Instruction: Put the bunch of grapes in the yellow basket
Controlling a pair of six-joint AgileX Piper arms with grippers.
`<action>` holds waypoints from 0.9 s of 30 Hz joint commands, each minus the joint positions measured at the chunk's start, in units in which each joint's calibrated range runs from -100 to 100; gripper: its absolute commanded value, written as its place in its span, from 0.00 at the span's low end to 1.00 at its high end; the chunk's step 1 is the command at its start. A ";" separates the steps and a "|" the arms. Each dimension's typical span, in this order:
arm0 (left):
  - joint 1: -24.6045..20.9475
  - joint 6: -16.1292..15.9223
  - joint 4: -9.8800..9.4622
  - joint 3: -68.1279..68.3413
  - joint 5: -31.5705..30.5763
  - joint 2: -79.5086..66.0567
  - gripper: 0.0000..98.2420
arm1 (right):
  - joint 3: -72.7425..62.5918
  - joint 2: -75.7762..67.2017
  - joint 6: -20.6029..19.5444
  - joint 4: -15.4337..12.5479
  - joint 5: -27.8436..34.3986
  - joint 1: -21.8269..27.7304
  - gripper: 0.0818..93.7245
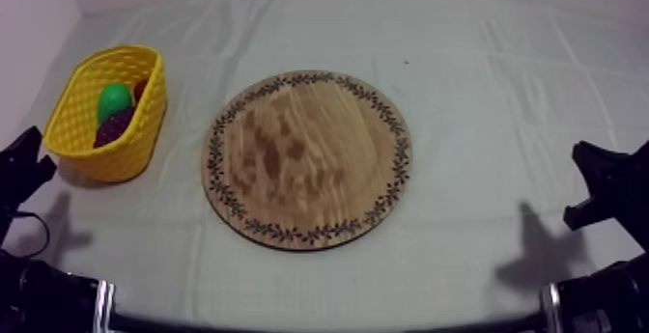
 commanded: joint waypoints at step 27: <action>-6.69 -12.63 13.28 2.76 0.07 -0.14 0.00 | -0.03 -0.01 0.01 0.01 -0.03 -0.02 0.00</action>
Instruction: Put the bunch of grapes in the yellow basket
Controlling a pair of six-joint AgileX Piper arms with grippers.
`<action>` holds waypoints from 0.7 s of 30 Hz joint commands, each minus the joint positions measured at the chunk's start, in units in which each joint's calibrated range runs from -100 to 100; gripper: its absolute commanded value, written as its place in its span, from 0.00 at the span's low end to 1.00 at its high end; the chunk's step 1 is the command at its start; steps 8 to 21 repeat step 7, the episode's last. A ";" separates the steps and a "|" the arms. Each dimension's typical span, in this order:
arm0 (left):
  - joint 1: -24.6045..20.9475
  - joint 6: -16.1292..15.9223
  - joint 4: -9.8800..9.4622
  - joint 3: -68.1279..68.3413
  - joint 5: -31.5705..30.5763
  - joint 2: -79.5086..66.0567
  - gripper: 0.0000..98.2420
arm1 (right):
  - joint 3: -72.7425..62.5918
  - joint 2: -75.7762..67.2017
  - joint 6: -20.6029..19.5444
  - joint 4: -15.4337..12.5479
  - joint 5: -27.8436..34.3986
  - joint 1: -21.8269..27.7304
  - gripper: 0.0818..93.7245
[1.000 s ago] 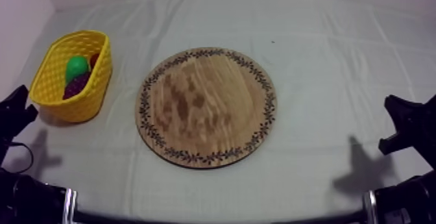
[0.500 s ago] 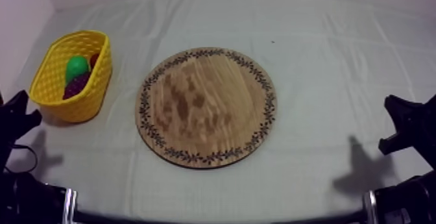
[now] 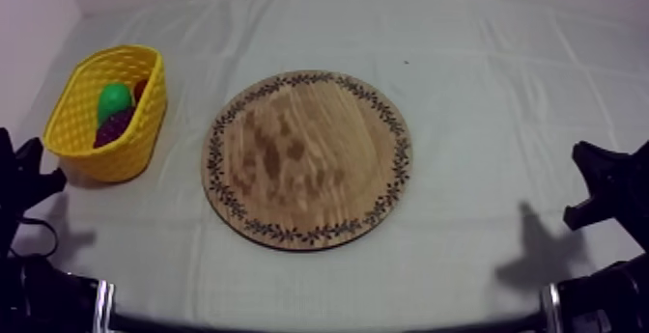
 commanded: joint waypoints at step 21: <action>1.39 0.78 0.01 0.00 0.71 -0.02 0.00 | -0.03 -0.01 0.04 0.01 -0.03 -0.02 0.00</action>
